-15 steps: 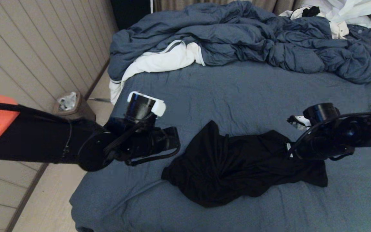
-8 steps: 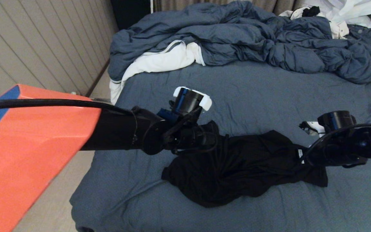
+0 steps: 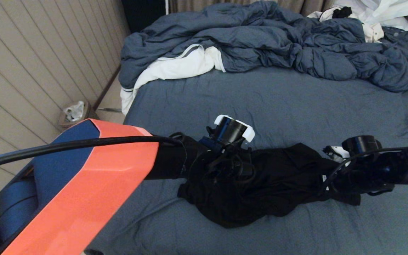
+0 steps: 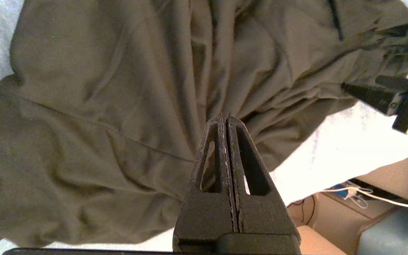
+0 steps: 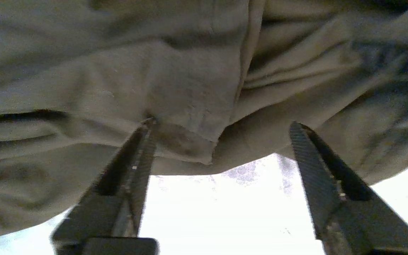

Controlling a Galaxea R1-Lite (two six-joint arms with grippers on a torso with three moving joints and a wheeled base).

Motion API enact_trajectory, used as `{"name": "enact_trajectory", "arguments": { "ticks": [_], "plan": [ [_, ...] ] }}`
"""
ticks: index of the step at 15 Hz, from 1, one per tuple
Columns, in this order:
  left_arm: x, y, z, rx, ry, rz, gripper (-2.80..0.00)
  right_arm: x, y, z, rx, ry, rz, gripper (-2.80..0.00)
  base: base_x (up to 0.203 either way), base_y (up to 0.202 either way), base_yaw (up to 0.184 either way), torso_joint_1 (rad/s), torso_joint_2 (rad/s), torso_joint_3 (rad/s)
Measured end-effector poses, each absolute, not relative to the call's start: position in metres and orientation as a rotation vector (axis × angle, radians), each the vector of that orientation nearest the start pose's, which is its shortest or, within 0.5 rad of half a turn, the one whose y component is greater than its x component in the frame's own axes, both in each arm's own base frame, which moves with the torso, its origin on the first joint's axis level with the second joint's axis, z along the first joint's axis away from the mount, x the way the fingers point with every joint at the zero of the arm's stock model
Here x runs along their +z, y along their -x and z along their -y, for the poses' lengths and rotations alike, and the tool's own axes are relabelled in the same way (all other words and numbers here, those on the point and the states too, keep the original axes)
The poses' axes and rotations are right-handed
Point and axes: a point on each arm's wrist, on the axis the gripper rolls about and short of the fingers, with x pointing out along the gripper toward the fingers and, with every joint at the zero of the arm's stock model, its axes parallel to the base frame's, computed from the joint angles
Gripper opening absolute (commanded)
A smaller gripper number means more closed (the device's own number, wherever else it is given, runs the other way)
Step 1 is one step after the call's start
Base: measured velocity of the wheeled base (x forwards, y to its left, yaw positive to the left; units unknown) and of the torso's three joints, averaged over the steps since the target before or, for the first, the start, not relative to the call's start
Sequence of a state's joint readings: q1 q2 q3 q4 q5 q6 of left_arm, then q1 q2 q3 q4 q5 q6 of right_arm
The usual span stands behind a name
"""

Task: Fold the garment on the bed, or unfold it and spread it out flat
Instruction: Unford the black T-shirt

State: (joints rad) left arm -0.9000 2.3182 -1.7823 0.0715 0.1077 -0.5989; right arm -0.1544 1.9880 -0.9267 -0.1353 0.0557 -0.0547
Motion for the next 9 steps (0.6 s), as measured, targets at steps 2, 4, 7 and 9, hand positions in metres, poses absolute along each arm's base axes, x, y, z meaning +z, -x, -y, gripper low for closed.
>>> {"name": "enact_trajectory", "arguments": {
  "ticks": [2, 4, 7, 9],
  "plan": [
    [0.132, -0.299, 0.374, -0.568, 0.248, -0.754, -2.8, 0.068, -0.334, 0.05, -0.064, -0.046, -0.926, 0.0, 0.0, 0.0, 0.0, 0.0, 0.0, 0.0],
    [0.13, -0.299, 0.374, -0.567, 0.245, -0.758, -2.8, 0.062, -0.337, 0.049, -0.067, -0.057, -0.934, 0.0, 0.0, 0.0, 0.0, 0.0, 0.0, 0.0],
    [0.129, -0.3, 0.375, -0.567, 0.245, -0.758, -2.8, 0.061, -0.34, 0.046, -0.082, -0.108, -0.931, 0.0, 0.0, 0.0, 0.0, 0.0, 0.0, 0.0],
    [0.13, -0.3, 0.375, -0.569, 0.247, -0.755, -2.8, 0.063, -0.343, 0.041, -0.078, -0.136, -0.913, 0.0, 0.0, 0.0, 0.0, 0.0, 0.0, 0.0]
  ]
}}
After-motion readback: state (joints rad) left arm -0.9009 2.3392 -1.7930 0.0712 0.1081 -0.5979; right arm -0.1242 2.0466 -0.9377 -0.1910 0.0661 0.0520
